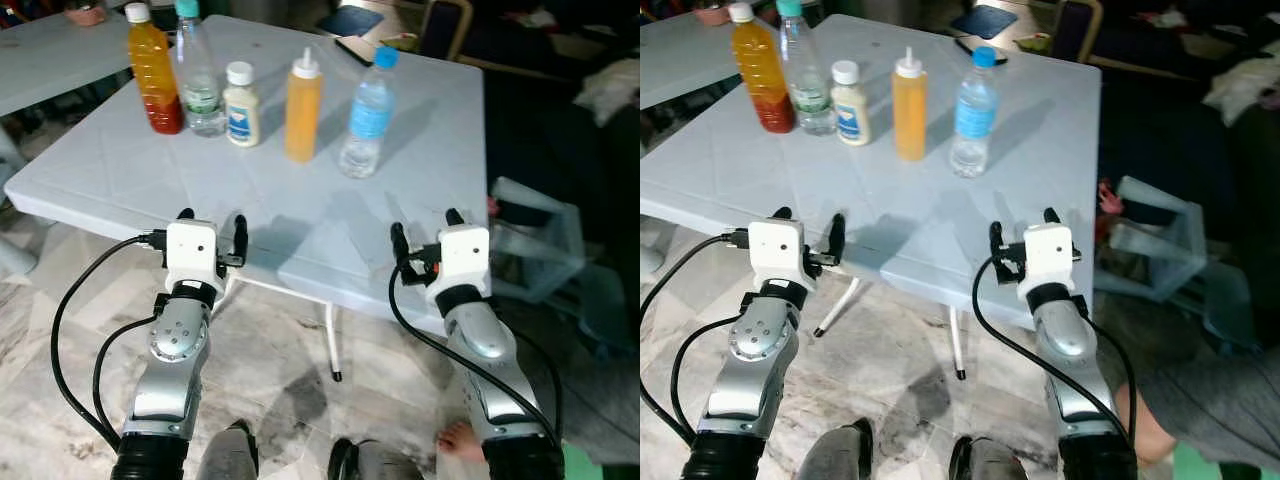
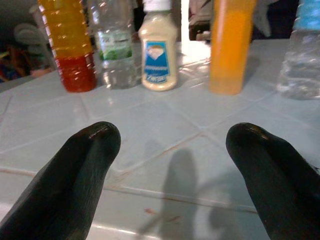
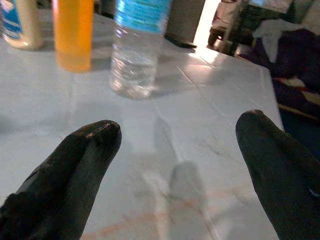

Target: Restocking fridge

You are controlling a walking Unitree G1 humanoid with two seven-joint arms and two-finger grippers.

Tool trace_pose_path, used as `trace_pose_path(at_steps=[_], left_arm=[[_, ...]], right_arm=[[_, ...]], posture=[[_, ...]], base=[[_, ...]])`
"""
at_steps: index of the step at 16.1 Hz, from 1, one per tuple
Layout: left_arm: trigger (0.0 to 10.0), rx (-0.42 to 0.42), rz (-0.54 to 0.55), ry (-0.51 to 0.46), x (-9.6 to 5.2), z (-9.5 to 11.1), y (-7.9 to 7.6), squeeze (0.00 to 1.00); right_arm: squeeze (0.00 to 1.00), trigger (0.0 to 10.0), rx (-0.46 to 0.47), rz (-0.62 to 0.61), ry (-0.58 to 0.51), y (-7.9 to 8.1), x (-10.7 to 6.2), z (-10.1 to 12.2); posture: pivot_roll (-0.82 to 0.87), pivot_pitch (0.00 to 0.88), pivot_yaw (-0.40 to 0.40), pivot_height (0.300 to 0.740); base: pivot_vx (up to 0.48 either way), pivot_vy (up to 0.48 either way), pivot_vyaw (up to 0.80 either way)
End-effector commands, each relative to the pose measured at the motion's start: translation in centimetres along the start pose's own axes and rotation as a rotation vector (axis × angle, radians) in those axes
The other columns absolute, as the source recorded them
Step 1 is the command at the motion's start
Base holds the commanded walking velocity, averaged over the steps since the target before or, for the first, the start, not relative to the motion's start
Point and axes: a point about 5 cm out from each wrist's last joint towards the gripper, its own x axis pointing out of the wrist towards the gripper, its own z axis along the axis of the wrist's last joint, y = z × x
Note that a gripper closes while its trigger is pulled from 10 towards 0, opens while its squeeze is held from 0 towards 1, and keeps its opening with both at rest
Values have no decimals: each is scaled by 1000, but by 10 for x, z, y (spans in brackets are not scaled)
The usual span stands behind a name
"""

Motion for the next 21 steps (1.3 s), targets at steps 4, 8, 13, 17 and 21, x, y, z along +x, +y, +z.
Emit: trace_pose_path(at_steps=[4, 8, 13, 17, 21], left_arm=[[10000, 17, 54, -15, -12, 4, 18, 0], [10000, 23, 86, 5, -20, 0, 26, 0], [10000, 14, 74, -4, -16, 3, 21, 0], [10000, 22, 81, -1, -15, 4, 21, 0], [10000, 22, 79, 1, -15, 4, 21, 0]], right_arm=[[0, 10000, -38, -71, -90, -15, -11, 23], [0, 10000, -40, -83, -72, -17, -26, 19], [0, 10000, -46, -67, -84, -13, -26, 23], [0, 10000, -44, -56, -79, -13, -26, 23], [0, 10000, -53, -26, -89, -8, -26, 24]], posture=[[17, 113, -78, 740], [14, 99, -73, 740], [13, 97, -69, 740], [9, 96, -70, 740], [11, 104, -74, 740]], base=[[270, 0, 0], [288, 0, 0], [293, 0, 233], [218, 0, 247], [0, 0, 266]])
